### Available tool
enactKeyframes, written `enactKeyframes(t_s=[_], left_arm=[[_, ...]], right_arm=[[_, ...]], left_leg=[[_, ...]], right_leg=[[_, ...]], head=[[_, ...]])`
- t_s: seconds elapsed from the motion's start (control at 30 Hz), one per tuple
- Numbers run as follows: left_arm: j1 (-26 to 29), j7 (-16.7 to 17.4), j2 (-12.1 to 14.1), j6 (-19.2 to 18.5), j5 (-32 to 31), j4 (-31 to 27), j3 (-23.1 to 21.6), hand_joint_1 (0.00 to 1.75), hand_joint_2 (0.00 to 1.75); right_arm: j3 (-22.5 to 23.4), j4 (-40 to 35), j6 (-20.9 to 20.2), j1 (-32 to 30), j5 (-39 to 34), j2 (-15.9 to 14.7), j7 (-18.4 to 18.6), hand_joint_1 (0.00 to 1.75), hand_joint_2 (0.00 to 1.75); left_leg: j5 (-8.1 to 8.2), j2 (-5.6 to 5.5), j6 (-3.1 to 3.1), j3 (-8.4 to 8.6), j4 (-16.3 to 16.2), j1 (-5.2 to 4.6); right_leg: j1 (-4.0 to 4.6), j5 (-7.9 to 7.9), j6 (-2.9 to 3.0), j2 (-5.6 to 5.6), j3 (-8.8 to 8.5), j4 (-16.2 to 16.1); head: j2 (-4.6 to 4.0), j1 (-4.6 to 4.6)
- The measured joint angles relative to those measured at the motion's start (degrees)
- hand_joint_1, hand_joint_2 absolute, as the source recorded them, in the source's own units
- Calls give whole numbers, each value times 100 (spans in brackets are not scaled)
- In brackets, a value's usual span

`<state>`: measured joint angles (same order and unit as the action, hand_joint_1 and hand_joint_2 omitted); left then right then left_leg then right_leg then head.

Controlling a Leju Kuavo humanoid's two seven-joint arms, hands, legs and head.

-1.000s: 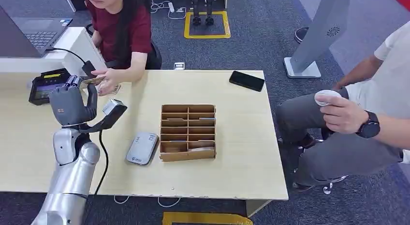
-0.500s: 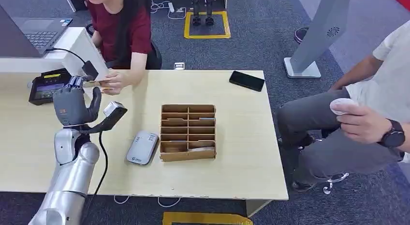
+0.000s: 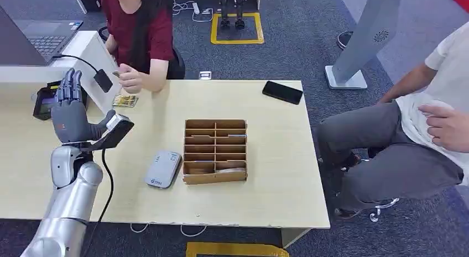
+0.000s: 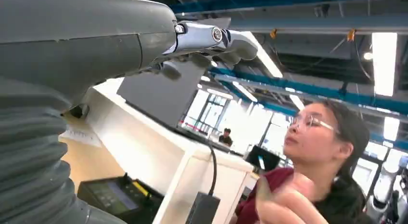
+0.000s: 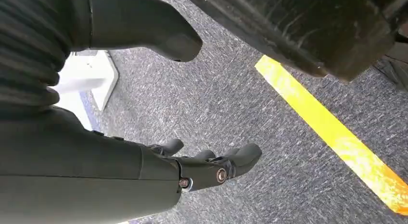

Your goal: Pass the card to the sensor for recognition and then transmit it.

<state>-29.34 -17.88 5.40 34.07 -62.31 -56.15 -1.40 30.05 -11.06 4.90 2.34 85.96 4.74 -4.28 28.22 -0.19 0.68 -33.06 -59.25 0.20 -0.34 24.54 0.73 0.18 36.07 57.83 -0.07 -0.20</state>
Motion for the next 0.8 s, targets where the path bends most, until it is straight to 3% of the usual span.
enactKeyframes(t_s=[0.2, 0.27, 0.33, 0.4, 0.47, 0.53, 0.8], left_arm=[[47, -7, 39, -76, 28, 0, -15, 0, 175], [48, -61, 50, -308, 155, 0, -35, 0, 175], [108, -344, 63, -869, 531, -65, -83, 0, 175], [413, -672, 144, -1840, 1035, -486, -274, 0, 175], [765, -719, 246, -2595, 1206, -991, -608, 0, 175], [1088, -660, 443, -2879, 1101, -1511, -1104, 0, 175], [1541, -459, 780, -2918, 712, -2514, -2914, 0, 175]], right_arm=[[0, 0, 0, -3, 0, 2, -2, 0, 175], [0, 0, 0, -4, -7, 2, -2, 0, 175], [2, 0, 4, -2, -48, 2, -7, 0, 175], [24, 0, -18, -8, -105, 0, 13, 0, 175], [48, 0, -83, -44, -125, 0, 63, 0, 175], [94, 0, -87, -73, -158, 0, 77, 0, 175], [313, -2, 111, -82, -304, 0, -55, 0, 175]], left_leg=[[0, 1, 0, 0, 0, -1], [0, 0, 0, 0, 0, -1], [0, 0, 0, -1, 0, -1], [3, 10, -2, 3, 0, -2], [4, 11, -1, 1, 0, -1], [7, 12, -1, -2, 0, -1], [10, 7, 4, -11, 0, -4]], right_leg=[[0, 0, 0, 0, 0, 0], [0, 0, 0, 0, 0, 0], [-1, 0, 0, 0, -1, 0], [-1, 0, 0, 10, 0, 0], [-1, 2, -1, 11, 2, -1], [-1, 4, 1, 12, 9, -2], [-2, 6, -4, 3, 9, -3]], head=[[0, 2], [0, 4], [0, 7], [0, 4], [0, 4], [0, 2], [0, 7]])
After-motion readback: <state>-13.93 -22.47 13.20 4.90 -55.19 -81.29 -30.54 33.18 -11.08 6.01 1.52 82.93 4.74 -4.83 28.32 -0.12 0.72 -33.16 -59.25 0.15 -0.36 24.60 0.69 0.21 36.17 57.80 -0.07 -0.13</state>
